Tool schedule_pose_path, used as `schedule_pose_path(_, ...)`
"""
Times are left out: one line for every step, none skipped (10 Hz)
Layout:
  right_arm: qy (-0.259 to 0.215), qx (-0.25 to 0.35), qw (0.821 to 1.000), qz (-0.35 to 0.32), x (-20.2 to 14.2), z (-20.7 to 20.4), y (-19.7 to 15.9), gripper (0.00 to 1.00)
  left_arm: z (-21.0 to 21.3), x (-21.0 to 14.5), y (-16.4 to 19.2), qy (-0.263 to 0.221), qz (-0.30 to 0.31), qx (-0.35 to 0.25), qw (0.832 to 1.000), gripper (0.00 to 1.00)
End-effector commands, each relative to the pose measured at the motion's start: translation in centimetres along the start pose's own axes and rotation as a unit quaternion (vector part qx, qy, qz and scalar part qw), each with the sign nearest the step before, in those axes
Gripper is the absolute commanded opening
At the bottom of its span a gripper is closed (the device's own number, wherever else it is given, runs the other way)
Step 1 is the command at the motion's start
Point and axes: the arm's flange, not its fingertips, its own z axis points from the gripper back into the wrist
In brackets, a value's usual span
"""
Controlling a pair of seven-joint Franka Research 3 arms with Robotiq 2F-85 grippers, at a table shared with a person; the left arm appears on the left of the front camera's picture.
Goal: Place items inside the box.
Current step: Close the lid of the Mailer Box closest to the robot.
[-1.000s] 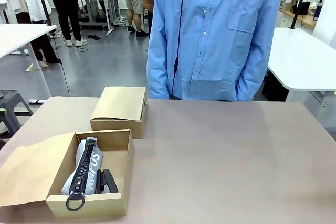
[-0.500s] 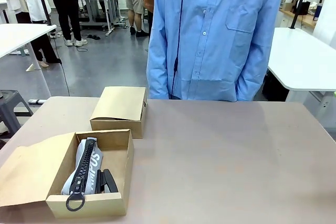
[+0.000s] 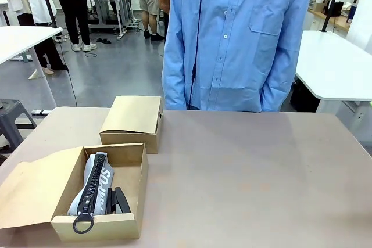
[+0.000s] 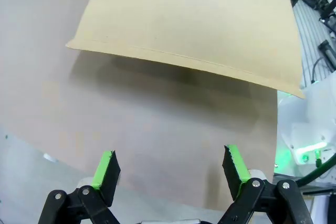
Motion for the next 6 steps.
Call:
schedule_pose_path(-0.002,0.010,1.000,0.000,0.1,0.1,0.4,1.00,-0.8,1.2,0.1,-0.024,0.002,-0.002,1.000,1.00)
schedule_pose_path(-0.002,0.010,1.000,0.000,0.1,0.1,0.4,1.00,-0.8,1.6,0.1,-0.039,-0.005,0.003,0.999,1.00)
schedule_pose_path(-0.002,0.010,1.000,0.000,0.1,0.1,0.4,1.00,-0.3,1.9,0.1,-0.040,-0.007,0.017,0.999,1.00)
schedule_pose_path(-0.002,0.010,1.000,0.000,0.1,0.1,0.4,1.00,0.3,2.1,0.0,-0.040,-0.010,0.028,0.999,1.00)
schedule_pose_path(-0.002,0.010,1.000,0.000,0.1,0.1,0.4,1.00,0.4,2.5,-0.3,-0.053,-0.020,0.031,0.998,1.00)
schedule_pose_path(-0.002,0.010,1.000,0.000,0.1,0.1,0.4,1.00,0.0,3.0,-0.4,-0.055,-0.029,0.021,0.998,1.00)
